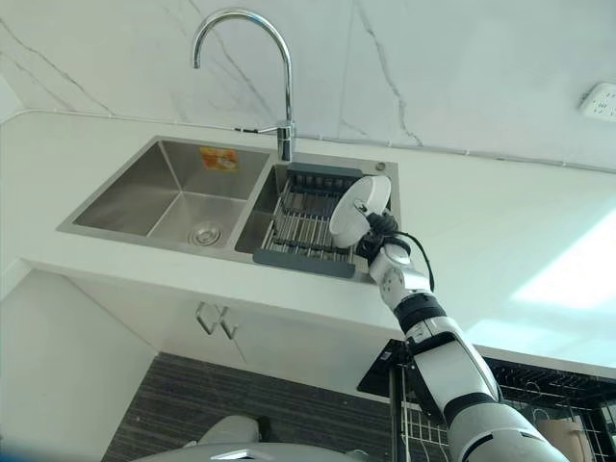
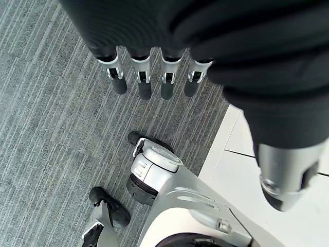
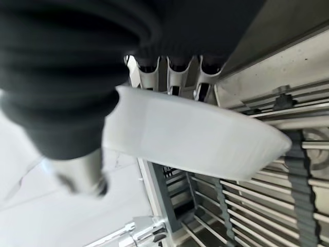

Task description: Place the dishes in the dishwasher.

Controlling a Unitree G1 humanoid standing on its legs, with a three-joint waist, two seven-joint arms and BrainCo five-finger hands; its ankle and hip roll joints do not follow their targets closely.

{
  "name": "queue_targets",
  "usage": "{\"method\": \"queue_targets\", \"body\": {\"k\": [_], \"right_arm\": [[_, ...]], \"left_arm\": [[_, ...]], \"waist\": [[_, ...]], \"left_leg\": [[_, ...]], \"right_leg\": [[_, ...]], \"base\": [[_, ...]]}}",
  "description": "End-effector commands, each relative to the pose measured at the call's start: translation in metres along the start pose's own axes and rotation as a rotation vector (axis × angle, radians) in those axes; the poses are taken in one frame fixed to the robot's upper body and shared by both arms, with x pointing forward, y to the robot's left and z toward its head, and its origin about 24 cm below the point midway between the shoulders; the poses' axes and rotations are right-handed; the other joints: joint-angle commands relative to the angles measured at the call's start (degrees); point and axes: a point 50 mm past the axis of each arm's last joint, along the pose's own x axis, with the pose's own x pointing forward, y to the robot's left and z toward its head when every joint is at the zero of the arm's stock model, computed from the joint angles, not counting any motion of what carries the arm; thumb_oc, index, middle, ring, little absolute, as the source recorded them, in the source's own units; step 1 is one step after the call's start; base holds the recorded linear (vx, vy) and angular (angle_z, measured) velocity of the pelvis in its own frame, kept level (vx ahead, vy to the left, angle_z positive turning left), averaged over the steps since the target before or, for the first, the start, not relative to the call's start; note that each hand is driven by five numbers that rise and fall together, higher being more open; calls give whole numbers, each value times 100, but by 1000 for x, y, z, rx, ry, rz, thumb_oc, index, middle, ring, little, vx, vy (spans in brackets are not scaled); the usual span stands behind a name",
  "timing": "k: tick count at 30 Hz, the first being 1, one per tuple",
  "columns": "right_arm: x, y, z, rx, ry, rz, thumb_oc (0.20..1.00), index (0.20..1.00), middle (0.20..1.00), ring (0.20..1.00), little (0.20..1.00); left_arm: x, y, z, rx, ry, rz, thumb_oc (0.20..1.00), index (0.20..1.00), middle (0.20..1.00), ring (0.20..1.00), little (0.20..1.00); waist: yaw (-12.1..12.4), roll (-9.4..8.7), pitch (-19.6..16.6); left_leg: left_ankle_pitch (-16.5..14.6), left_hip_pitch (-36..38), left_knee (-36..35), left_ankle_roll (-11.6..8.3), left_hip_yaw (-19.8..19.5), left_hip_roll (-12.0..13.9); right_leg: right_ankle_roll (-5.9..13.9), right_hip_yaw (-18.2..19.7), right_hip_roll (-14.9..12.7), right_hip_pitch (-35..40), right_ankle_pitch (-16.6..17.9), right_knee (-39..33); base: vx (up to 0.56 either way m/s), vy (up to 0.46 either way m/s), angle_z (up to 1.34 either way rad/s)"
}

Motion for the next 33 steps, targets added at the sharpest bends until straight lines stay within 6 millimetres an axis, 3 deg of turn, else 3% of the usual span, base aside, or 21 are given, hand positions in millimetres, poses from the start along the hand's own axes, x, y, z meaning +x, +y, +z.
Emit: {"method": "queue_targets", "body": {"k": [1, 16, 22, 33], "right_arm": [[6, 17, 46, -7, -160, 49, 200, 200, 200, 200, 200], [5, 17, 51, -25, -200, 38, 200, 200, 200, 200, 200], [2, 20, 56, 41, -254, 60, 200, 200, 200, 200, 200], [-24, 57, 98, 193, -521, 222, 200, 200, 200, 200, 200]], "left_arm": [[-2, 19, 3, 43, 16, 46, 1000, 1000, 1000, 1000, 1000], [-2, 18, 2, 44, 12, 45, 1000, 1000, 1000, 1000, 1000], [-2, 17, 0, 41, 12, 43, 1000, 1000, 1000, 1000, 1000], [-1, 12, 4, 26, -5, 31, 1000, 1000, 1000, 1000, 1000]], "waist": [[135, -88, 54], [167, -77, 72], [148, -66, 61], [18, -45, 33]], "left_leg": [[-472, -110, 402, -105, 199, 77], [-453, -124, 402, -120, 177, 82], [-455, -117, 402, -126, 202, 101], [-479, -55, 402, -95, 306, 128]], "right_leg": [[432, -69, -283, 266, 291, -403], [429, -109, -291, 275, 288, -403], [430, -109, -289, 278, 285, -403], [426, -1, -265, 265, 305, -403]], "base": [[0, 0, 0], [-8, -2, 3], [0, 0, 0], [-18, 2, -2]]}}
